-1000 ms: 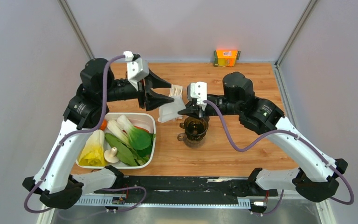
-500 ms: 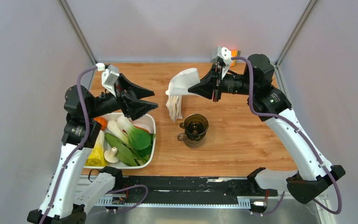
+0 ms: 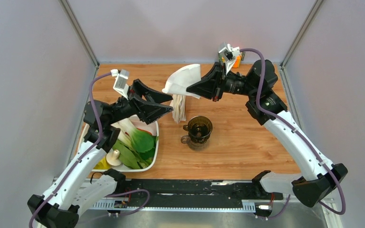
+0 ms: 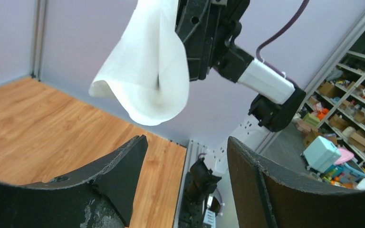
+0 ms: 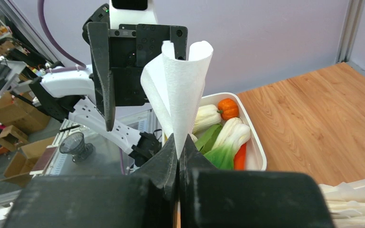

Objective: Place the coffee filter in the dripper

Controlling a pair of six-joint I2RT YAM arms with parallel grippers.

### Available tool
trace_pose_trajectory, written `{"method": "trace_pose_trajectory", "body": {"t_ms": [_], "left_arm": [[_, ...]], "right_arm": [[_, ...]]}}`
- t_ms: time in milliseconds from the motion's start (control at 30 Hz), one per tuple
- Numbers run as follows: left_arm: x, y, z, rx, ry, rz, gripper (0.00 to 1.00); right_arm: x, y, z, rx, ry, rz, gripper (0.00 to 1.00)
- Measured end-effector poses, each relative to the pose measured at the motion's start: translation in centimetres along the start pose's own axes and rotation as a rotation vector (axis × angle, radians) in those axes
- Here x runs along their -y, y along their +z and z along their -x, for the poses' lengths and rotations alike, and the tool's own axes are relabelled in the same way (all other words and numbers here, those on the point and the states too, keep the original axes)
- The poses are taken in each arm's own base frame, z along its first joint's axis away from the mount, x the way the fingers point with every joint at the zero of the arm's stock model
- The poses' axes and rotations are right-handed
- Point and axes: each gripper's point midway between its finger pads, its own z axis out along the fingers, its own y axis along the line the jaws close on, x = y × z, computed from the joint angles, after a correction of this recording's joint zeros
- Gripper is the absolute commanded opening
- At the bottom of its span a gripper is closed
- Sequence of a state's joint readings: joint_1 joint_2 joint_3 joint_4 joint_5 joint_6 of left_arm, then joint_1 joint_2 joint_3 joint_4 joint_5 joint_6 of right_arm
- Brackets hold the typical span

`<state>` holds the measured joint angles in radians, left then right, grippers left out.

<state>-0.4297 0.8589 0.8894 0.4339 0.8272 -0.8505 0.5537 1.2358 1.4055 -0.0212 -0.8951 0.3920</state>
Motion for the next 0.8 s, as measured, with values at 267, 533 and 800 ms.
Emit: {"method": "trace_pose_trajectory", "body": {"t_ms": [267, 533, 800], "left_arm": [[-1.5, 2.0, 2.3, 0.116, -0.054, 0.037, 0.73], [-1.2, 3.1, 3.2, 0.159, -0.079, 0.044, 0.65], [-1.5, 3.3, 3.8, 0.184, -0.084, 0.069, 0.25]], "right_arm": [[-0.7, 0.3, 1.4, 0.074, 0.067, 0.032, 0.00], [-0.6, 0.8, 0.5, 0.083, 0.132, 0.041, 0.00], [-0.5, 0.9, 0.5, 0.090, 0.162, 0.042, 0.00]]}}
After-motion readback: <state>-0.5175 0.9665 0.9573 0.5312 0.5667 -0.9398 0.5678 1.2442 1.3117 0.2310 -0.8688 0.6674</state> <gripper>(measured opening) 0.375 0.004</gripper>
